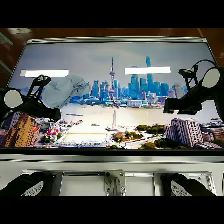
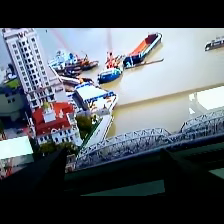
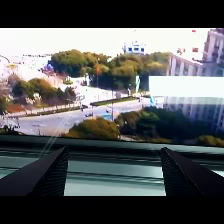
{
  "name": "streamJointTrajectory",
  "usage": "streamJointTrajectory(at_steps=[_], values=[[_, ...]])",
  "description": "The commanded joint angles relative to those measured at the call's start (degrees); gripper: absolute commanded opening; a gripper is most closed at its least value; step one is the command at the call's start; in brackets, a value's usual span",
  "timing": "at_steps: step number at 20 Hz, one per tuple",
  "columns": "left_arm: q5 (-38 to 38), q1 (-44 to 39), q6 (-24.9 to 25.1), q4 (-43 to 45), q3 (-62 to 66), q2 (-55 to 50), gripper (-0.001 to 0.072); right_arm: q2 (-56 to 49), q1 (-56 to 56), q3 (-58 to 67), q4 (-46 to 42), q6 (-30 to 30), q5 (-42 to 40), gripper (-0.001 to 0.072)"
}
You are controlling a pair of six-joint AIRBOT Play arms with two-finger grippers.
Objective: Fold the shirts.
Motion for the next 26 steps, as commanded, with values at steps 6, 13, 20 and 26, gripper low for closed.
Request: streamJointTrajectory(at_steps=[6,13,20,26], values=[[0.0,0.0,0.0,0.0,0.0,0.0,0.067,0.0,0.1,0.0,0.0,0.0,0.0,0.0694],[0.0,0.0,0.0,0.0,0.0,0.0,0.067,0.0,0.1,0.1,0.0,0.0,0.0,0.0694],[14.0,0.0,0.0,-4.0,0.0,-2.4,0.067,0.0,0.1,0.0,1.2,1.3,-4.6,0.0694],[15.3,0.0,0.2,-13.2,0.0,-6.8,0.0671,0.0,0.1,0.0,1.1,0.9,-12.3,0.0693]])
